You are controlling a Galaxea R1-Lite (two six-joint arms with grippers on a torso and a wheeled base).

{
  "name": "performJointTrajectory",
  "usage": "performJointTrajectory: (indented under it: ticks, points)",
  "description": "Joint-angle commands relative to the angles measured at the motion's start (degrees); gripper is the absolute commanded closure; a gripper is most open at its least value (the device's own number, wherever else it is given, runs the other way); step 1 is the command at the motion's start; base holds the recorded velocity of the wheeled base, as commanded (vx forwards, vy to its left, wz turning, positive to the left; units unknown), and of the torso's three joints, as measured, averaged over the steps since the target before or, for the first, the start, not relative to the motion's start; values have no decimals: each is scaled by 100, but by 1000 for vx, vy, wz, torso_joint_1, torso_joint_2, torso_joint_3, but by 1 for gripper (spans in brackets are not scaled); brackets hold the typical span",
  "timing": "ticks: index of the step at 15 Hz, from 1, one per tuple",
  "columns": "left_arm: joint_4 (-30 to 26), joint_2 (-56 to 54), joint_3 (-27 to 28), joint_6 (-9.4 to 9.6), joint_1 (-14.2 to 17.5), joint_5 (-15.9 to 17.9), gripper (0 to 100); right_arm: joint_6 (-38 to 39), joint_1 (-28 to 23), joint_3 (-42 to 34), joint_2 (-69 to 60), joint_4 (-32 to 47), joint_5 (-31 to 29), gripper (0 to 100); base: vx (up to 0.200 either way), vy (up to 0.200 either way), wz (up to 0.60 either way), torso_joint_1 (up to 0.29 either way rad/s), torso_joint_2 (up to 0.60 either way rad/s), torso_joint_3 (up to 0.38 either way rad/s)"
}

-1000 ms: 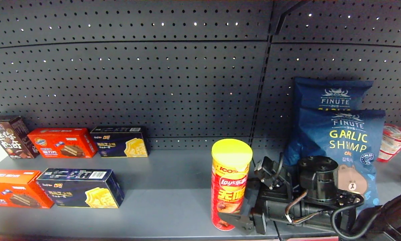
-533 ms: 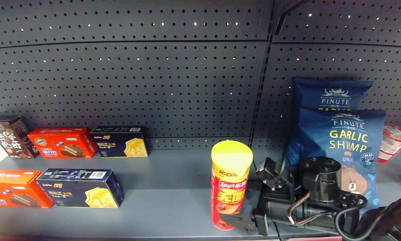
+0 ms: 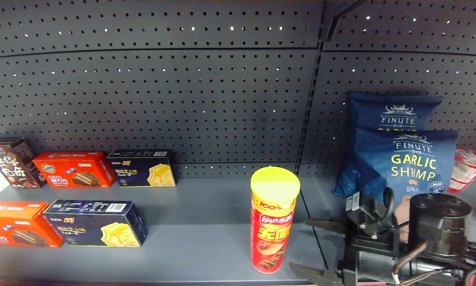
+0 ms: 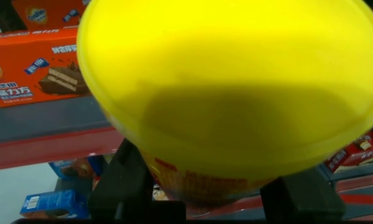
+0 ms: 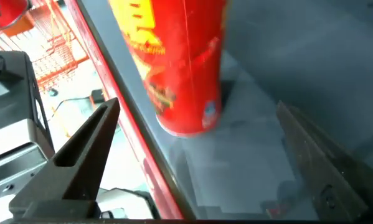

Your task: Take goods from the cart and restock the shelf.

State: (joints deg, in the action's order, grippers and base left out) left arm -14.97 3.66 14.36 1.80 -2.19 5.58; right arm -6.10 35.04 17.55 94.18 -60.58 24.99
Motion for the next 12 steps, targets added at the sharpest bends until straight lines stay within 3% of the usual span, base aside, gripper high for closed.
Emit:
performJointTrajectory:
  ticks: [1, 3, 5, 6, 7, 10, 12]
  points:
    - [38, 3, 32, 13, 0, 4, 100, -6, -252, -384, -840, 28, 23, 0, 0, 0, 0, 0, 0, 0]
    - [179, 12, 260, 31, 0, 39, 100, -6, -410, -323, -1693, 731, -258, 0, 0, 0, 0, 0, 0, 0]
    - [108, 74, 541, 31, -53, 136, 100, -6, -410, -6, -2422, 1909, -609, 0, 0, 0, 0, 0, 0, 0]
    - [108, 91, 559, 31, -62, 154, 100, -6, -401, 20, -2475, 2023, -636, 0, 0, 0, 0, 0, 0, 0]
    - [117, 425, 770, 13, -97, 532, 100, 3, -190, 319, -3046, 3008, -1049, 0, 0, 0, 0, 0, 0, 0]
    - [135, 1392, 1157, -13, -79, 1586, 100, 38, 381, 363, -3758, 3913, -2139, 0, 0, 0, 0, 0, 0, 0]
    - [170, 2280, 1675, -5, -88, 2017, 100, 311, 706, 336, -4426, 4440, -2315, 0, 0, 0, 0, 0, 0, 0]
